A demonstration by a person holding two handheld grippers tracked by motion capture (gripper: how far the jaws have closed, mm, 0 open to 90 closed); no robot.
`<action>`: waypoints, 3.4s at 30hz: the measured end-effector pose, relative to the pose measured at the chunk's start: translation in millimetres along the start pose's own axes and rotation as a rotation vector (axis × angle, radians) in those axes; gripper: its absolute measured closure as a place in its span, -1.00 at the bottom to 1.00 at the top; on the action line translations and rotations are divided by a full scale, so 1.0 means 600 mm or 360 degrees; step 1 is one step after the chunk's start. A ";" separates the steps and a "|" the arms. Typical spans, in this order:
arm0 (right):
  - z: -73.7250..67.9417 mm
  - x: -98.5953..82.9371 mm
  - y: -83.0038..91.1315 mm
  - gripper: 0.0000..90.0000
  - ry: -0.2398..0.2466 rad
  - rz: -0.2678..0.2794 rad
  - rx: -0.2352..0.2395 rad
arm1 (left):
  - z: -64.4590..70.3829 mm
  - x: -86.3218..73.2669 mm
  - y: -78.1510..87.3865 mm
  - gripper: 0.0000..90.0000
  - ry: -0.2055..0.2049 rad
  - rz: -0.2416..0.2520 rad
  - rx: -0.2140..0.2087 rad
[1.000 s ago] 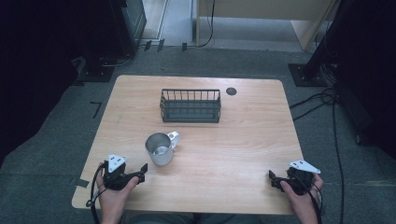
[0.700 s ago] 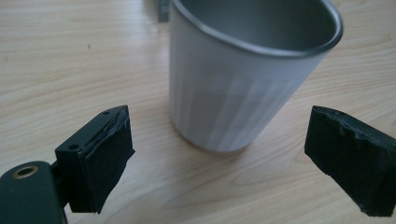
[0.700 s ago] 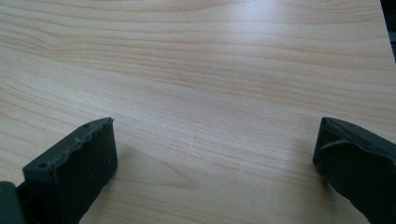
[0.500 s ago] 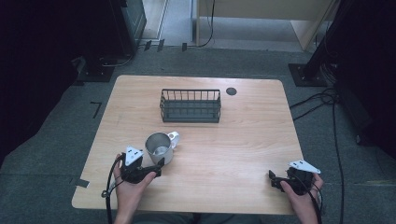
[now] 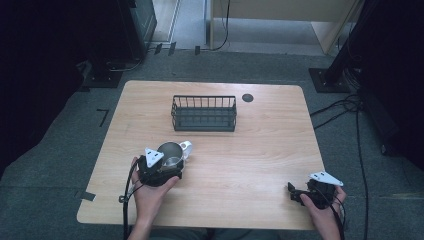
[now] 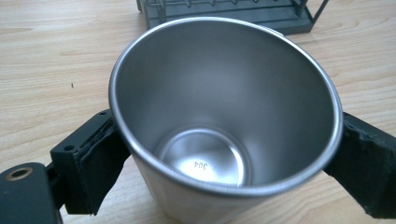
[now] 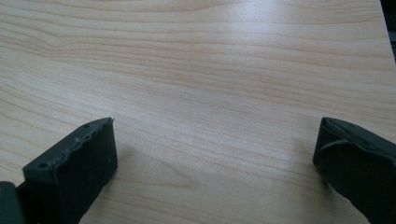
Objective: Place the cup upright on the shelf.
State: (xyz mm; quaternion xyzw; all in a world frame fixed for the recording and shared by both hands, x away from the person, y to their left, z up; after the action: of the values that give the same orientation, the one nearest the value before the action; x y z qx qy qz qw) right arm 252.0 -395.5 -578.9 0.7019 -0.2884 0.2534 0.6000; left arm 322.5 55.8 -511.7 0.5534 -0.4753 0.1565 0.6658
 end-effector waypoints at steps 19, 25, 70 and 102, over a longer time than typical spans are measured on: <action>0.000 0.000 0.000 -1.00 0.0000 0.0000 0.0000 | -0.001 0.002 -0.018 -0.86 -0.0054 -0.0013 0.0029; 0.000 0.000 0.000 -1.00 0.0001 0.0000 0.0000 | -0.002 0.001 -0.026 -0.89 -0.0025 -0.0027 0.0017; 0.000 0.000 0.000 -1.00 -0.0003 -0.0001 0.0000 | 0.000 0.161 -0.033 -0.82 -0.0242 0.0080 -0.0173; 0.000 0.000 0.000 -1.00 -0.0003 -0.0001 0.0000 | 0.000 0.279 -0.087 -0.82 -0.0307 0.0128 -0.0261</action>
State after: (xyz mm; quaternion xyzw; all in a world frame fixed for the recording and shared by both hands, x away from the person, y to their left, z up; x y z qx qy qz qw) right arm 252.0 -395.4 -578.9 0.7022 -0.2886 0.2526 0.5998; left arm 444.2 -15.1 -407.4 0.4900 -0.5701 0.0898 0.6533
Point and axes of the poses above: each handheld gripper's, and its own axes: y roughly backward along the jaws, x roughly out of its top, z roughly to its right, the point moved 7 cm from there along -y, roughly forward along the jaws, and after that the axes turned 10 degrees about -y, right-handed, at the moved point
